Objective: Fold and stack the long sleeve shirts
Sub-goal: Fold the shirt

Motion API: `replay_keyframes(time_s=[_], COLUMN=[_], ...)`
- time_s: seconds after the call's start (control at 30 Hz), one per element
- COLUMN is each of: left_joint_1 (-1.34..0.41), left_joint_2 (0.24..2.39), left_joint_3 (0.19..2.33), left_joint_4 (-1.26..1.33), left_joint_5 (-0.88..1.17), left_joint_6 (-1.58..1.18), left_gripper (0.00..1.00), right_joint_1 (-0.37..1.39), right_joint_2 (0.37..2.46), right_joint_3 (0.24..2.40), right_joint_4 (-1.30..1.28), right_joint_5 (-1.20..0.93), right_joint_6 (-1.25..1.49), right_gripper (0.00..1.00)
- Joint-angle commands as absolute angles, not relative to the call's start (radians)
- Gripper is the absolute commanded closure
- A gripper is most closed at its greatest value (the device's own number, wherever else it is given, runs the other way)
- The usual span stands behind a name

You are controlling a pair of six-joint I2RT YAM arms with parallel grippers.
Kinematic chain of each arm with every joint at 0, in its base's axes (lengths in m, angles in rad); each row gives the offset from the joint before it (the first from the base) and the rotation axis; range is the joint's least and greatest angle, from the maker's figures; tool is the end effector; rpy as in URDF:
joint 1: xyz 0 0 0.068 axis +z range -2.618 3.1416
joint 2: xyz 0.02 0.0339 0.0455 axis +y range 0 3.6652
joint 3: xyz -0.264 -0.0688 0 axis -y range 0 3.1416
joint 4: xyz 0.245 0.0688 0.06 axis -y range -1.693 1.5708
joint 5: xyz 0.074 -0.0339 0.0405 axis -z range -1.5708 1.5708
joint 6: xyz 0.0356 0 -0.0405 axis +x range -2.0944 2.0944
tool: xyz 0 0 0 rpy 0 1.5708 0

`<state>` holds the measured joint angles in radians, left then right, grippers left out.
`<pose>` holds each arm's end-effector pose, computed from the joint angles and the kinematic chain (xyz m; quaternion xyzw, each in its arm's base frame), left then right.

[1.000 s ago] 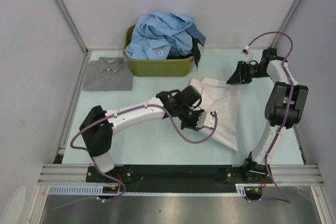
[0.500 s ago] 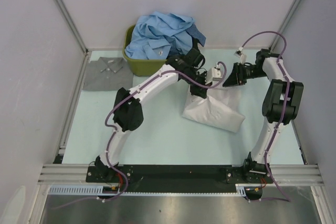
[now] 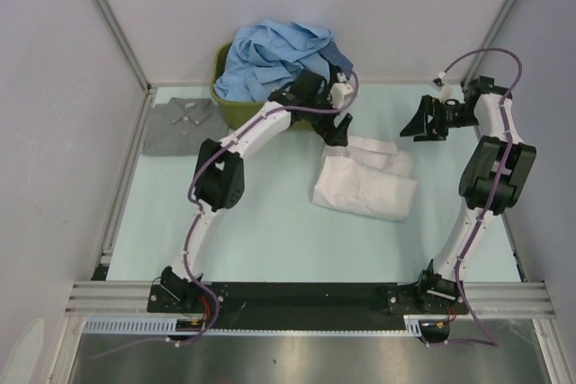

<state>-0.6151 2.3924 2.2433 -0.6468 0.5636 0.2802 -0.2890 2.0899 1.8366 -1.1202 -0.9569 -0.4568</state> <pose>0.4279 -0.3256 0.2419 0.4797 0.7562 -0.3144 0.3149 0.4125 -0.0923 0.2467 -0.1192 0.8765 0.3948 0.2483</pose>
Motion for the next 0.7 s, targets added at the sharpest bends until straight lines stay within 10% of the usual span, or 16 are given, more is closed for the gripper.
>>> replay_keyframes(time_s=[0.0, 0.27, 0.67], left_joint_1=[-0.500, -0.492, -0.551], left_joint_2=[2.207, 2.037, 2.170], left_joint_3=[2.045, 1.551, 1.545], left_joint_4=[-0.461, -0.256, -0.112], left_joint_5=[0.745, 0.859, 0.739], left_joint_6=[-0.032, -0.239, -0.296], left_gripper=[0.00, 0.01, 0.01], right_joint_1=[-0.281, -0.216, -0.158], right_joint_2=[1.958, 1.845, 2.020], right_joint_3=[1.694, 1.437, 1.499], right_joint_4=[-1.166, -1.117, -0.792], right_joint_5=[-0.953, -0.850, -0.499], right_joint_6=[-0.402, -0.379, -0.226], right_gripper=[0.00, 0.00, 0.06])
